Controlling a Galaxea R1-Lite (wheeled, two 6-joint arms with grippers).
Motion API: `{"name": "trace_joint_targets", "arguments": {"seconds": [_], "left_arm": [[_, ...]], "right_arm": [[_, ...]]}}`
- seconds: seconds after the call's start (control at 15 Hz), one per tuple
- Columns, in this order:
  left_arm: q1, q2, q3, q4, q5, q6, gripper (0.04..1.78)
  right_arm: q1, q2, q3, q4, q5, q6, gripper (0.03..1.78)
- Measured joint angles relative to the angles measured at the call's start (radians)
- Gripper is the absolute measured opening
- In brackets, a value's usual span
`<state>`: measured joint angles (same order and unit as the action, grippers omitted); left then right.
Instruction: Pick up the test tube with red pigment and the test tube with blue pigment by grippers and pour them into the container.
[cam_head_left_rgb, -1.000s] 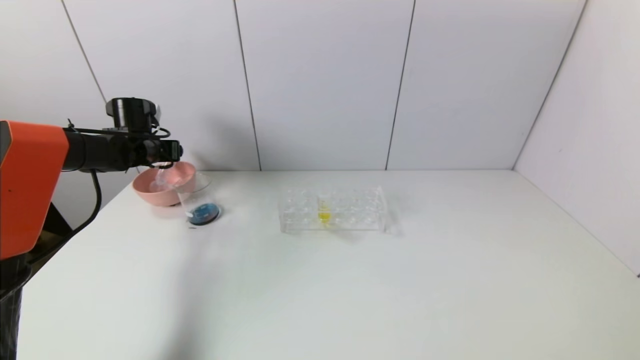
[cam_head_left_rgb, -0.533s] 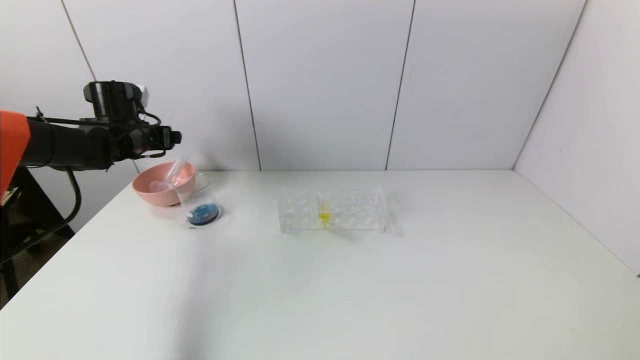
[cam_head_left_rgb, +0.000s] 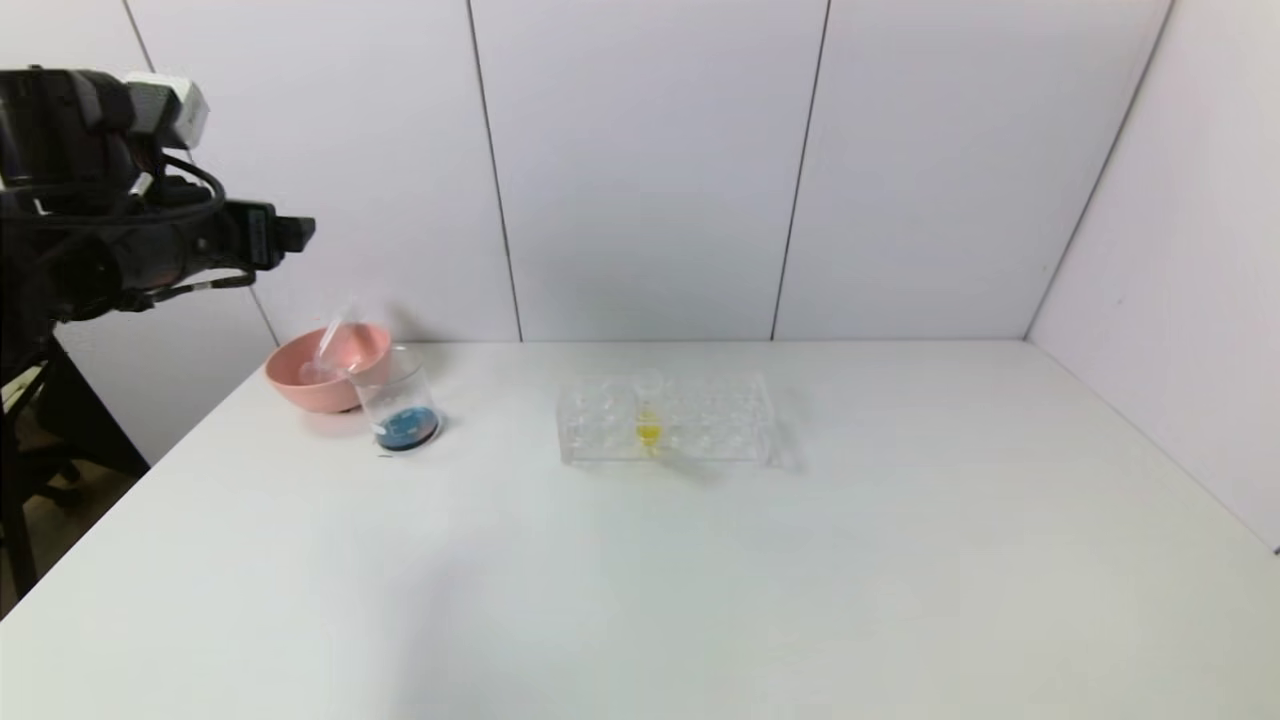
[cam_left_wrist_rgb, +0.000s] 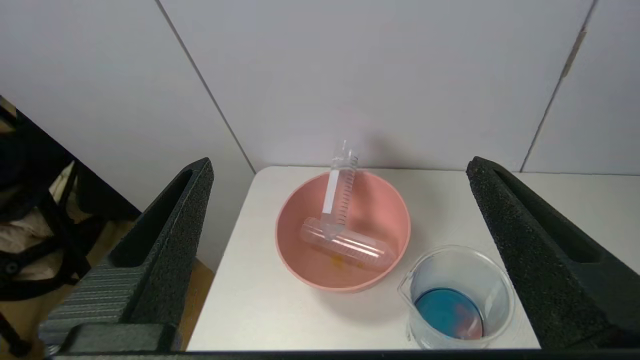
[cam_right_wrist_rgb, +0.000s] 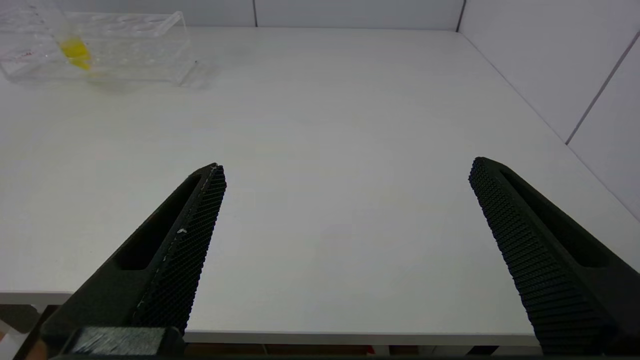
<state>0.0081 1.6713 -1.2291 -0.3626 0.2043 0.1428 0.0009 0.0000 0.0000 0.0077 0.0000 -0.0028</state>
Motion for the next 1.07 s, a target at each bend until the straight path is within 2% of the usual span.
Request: {"name": "trace_joint_targets", "arguments": {"seconds": [0.33,0.8,1.07], "left_arm": [[-0.036,-0.286,0.104,0.010,-0.015,0.084,1.76],[-0.065,-0.679,0.399,0.021,-0.139,0.238,1.76],[-0.067,-0.926,0.498,0.142,-0.146,0.313,1.76]], "right_arm": [[0.000,0.000,0.000,0.000,0.000,0.000,1.78],[0.000,0.000,0.000,0.000,0.000,0.000,1.77],[0.001,0.000,0.000,0.000,0.000,0.000,1.77]]}}
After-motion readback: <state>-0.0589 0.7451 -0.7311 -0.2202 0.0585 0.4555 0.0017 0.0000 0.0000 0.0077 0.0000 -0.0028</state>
